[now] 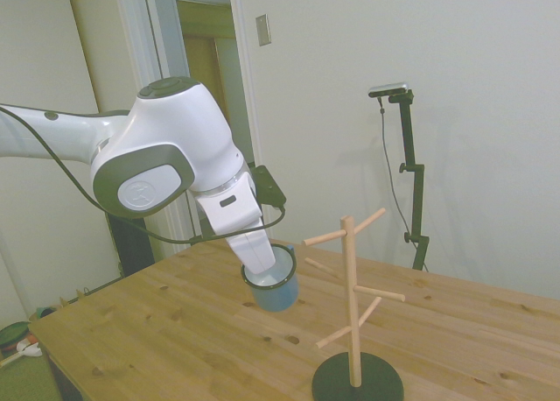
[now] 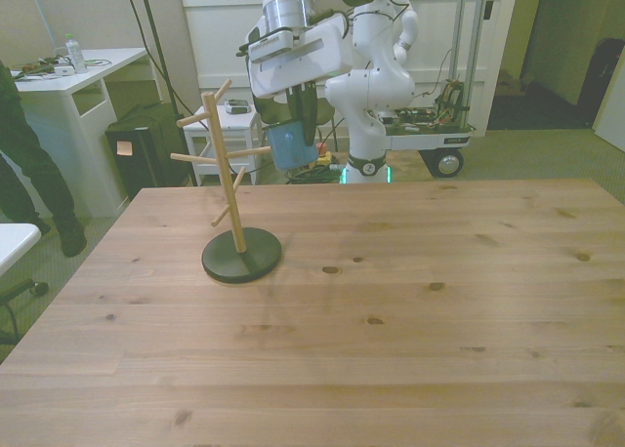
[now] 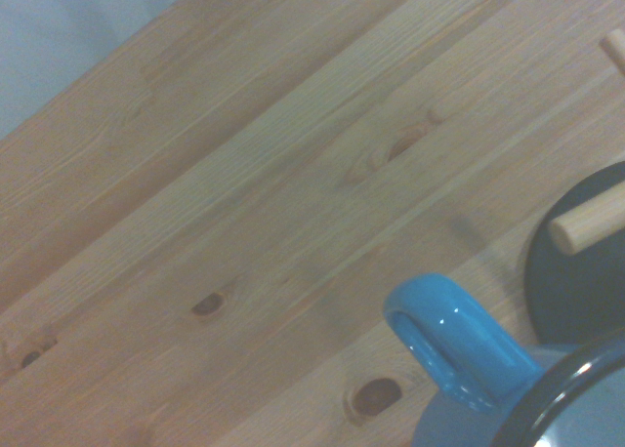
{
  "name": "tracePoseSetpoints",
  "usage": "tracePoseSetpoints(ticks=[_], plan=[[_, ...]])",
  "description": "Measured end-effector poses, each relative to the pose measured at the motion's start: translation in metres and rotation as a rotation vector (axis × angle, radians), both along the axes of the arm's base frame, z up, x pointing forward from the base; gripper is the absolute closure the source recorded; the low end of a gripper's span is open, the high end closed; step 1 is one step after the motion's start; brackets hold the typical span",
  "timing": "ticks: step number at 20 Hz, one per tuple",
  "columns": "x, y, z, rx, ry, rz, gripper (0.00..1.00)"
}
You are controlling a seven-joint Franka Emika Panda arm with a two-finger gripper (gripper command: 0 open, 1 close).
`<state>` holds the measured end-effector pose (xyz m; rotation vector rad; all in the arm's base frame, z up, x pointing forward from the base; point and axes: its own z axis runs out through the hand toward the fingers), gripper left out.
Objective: Hang the mug
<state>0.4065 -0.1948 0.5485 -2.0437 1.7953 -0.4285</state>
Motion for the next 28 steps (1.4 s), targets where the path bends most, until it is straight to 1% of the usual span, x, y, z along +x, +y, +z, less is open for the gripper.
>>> tracePoseSetpoints(ticks=[12, 21, 25, 26, 28], plan=[[-0.008, -0.042, 0.008, 0.017, -0.008, -0.029, 1.00], [-0.026, -0.074, 0.007, 0.028, -0.016, -0.044, 1.00], [-0.029, -0.081, 0.002, 0.028, -0.014, -0.038, 1.00], [-0.029, -0.081, 0.001, 0.028, -0.012, -0.036, 0.00], [-0.028, -0.081, 0.000, 0.032, -0.003, -0.028, 0.00]])
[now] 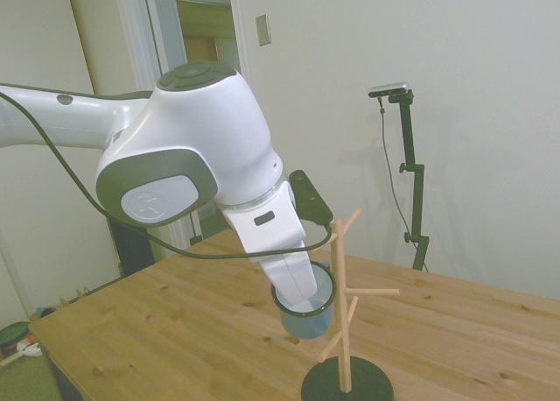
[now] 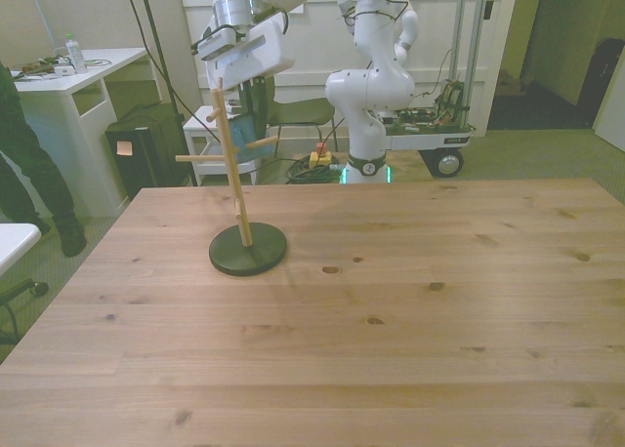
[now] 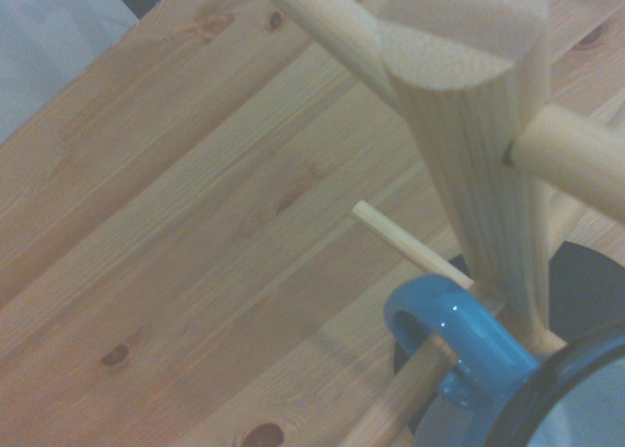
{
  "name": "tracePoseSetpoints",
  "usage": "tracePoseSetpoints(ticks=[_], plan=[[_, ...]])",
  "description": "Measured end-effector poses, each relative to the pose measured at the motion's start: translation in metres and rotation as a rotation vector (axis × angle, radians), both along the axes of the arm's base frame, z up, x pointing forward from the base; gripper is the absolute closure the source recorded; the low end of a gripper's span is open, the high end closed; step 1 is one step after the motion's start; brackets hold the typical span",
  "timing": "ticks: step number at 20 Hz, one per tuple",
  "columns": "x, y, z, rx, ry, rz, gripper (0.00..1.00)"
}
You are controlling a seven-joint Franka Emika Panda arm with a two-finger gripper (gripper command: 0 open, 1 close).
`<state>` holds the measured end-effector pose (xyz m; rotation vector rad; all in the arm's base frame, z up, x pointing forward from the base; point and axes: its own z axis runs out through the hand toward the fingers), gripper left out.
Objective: Hang the mug
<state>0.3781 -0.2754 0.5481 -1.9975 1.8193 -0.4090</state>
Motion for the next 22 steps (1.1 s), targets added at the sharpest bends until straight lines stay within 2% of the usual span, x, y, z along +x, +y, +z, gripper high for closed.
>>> tracePoseSetpoints(ticks=[16, 22], plan=[[0.003, -0.002, 0.006, -0.001, 0.006, 0.007, 0.00], [0.013, 0.030, 0.011, -0.021, 0.006, 0.065, 0.00]])
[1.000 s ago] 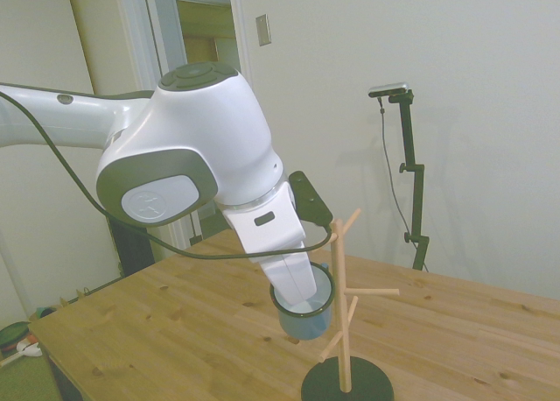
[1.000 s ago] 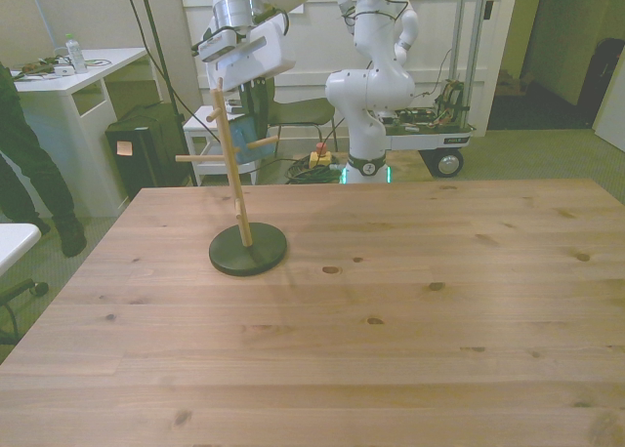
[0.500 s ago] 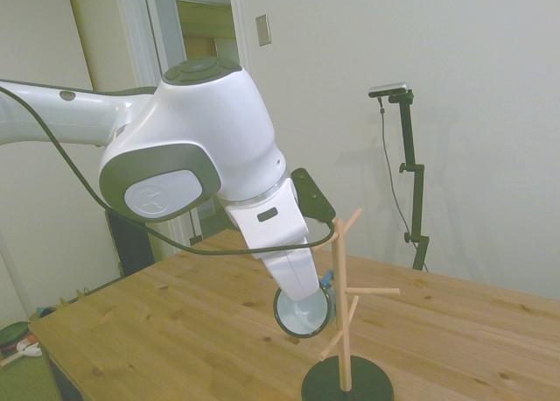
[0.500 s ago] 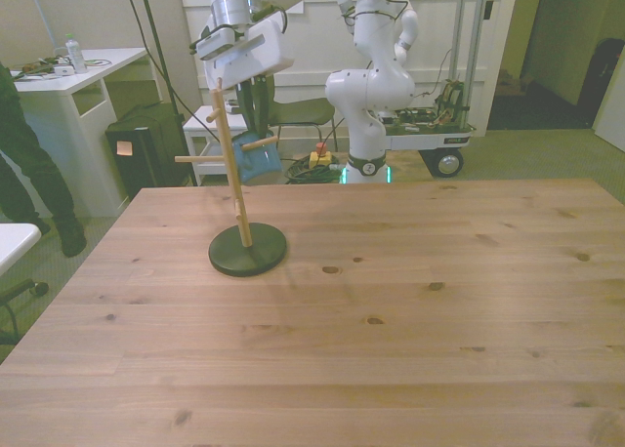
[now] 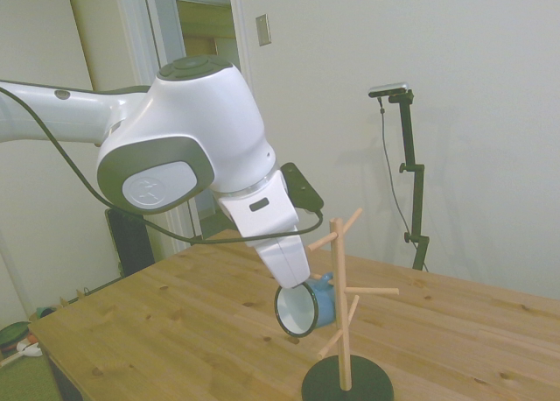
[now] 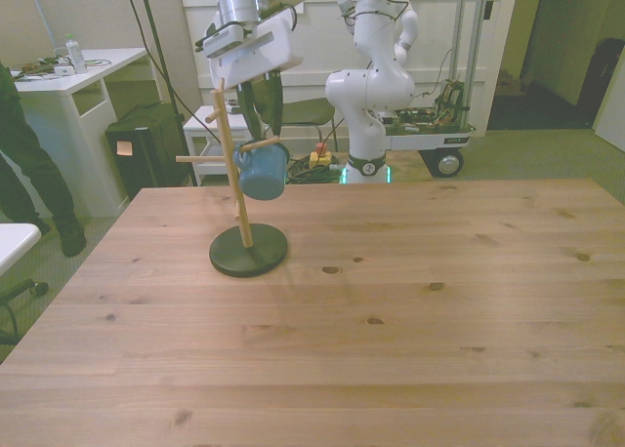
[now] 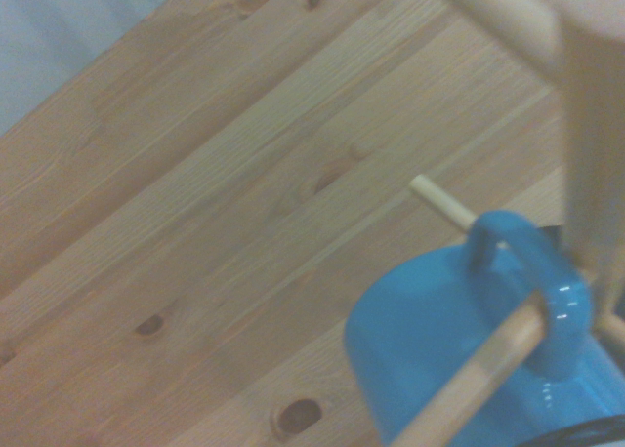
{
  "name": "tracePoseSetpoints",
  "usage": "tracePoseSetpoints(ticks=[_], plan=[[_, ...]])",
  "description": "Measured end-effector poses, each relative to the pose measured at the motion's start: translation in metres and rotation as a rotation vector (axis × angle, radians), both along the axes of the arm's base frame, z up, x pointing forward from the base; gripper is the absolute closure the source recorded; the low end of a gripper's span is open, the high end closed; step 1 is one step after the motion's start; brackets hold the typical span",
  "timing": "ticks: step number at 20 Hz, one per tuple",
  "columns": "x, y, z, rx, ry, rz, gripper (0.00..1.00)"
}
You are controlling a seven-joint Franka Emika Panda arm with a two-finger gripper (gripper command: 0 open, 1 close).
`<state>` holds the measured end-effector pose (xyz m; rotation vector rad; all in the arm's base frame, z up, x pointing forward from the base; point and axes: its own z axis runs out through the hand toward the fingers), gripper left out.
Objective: Hang the mug
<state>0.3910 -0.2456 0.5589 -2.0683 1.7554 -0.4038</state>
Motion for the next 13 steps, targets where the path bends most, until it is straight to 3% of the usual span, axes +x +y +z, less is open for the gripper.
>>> tracePoseSetpoints(ticks=[6, 13], plan=[[0.004, 0.070, 0.011, -0.038, 0.000, 0.080, 0.00], [0.023, 0.183, -0.004, -0.146, 0.113, 0.272, 0.00]])
